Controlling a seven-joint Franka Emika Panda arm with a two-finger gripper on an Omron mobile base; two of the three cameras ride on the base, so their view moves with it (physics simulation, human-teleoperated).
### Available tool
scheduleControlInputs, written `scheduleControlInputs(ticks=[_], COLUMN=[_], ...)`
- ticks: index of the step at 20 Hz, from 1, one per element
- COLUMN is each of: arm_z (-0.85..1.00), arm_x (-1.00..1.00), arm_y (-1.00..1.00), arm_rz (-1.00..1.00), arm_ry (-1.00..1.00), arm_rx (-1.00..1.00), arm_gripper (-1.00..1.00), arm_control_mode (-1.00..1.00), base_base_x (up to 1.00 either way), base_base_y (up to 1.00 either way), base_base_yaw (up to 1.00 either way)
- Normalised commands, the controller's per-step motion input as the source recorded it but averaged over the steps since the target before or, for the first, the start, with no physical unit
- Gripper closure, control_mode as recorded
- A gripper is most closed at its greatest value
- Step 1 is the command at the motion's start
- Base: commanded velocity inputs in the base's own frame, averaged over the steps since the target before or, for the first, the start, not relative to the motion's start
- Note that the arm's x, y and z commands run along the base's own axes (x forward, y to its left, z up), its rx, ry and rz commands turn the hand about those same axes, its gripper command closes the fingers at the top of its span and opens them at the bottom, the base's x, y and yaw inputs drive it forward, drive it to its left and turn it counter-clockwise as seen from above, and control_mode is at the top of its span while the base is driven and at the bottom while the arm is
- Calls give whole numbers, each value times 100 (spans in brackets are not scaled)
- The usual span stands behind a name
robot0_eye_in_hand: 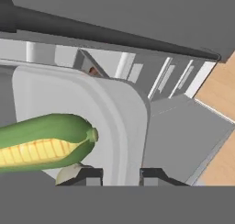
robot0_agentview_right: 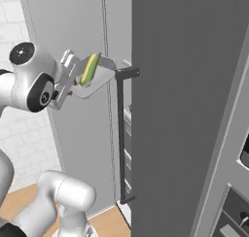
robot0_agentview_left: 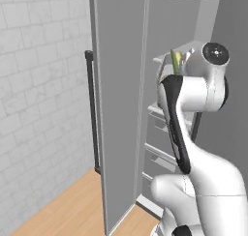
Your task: Take the meat container that has the chicken drumstick and place it on the second highest rack of the freezer. Then take the vegetable container that has the corn and garlic and place it on the highest rack of the freezer.
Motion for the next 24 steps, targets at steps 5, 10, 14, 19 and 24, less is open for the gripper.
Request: scheduleControlInputs(ticks=[5,10,14,19,24], arm_z=[71,27,0,0,0], arm_x=[82,99,100,99,89], arm_y=[1,0,-11,-40,-52], arm_rz=[-23,-16,-6,-1,0], arm_ry=[-11,-3,5,1,0], arm_rx=[3,8,19,17,10], arm_gripper=[100,100,100,100,100], arm_control_mode=[-100,-100,-100,-100,-100], base_base_x=[0,0,0,0,0], base_base_y=[0,0,0,0,0], base_base_yaw=[0,0,0,0,0])
